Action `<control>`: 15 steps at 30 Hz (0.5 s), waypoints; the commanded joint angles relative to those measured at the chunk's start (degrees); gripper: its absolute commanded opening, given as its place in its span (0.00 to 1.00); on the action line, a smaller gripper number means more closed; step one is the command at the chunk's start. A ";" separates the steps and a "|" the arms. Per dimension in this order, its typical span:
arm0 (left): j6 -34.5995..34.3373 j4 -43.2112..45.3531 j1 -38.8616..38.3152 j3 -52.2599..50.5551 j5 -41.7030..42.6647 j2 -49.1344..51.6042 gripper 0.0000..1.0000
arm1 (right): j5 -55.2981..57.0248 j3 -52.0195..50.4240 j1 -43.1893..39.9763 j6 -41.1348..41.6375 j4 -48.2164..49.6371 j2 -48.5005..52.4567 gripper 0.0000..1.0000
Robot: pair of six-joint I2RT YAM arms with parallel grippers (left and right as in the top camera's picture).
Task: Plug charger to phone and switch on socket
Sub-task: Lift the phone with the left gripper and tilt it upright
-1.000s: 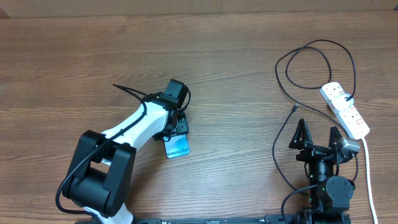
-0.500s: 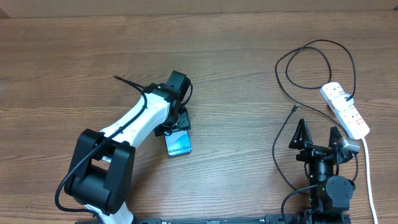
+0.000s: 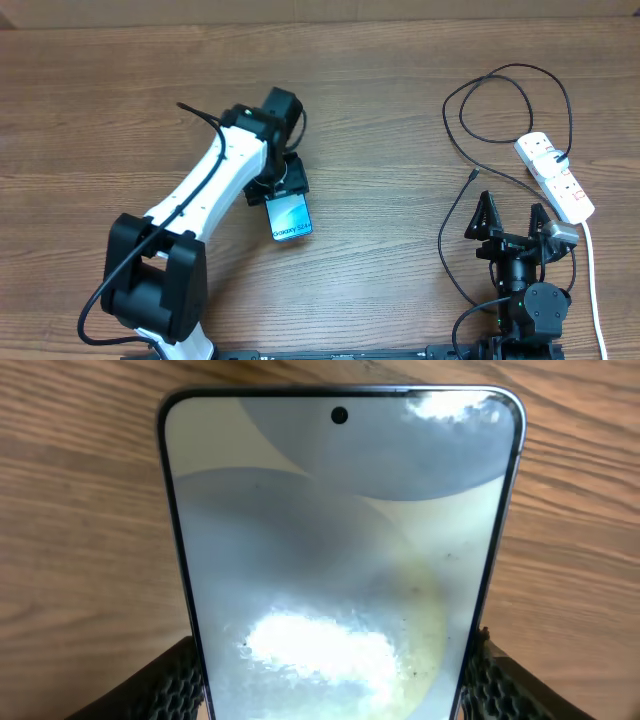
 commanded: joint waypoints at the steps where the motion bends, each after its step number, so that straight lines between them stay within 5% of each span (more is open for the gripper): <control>1: 2.56 -2.34 2.34 3.67 5.88 0.44 0.50 | -0.31 -0.59 0.11 -0.87 0.24 -0.68 1.00; 15: 10.69 -11.06 10.45 7.37 21.77 0.44 0.49 | -0.31 -0.59 0.11 -0.87 0.24 -0.68 1.00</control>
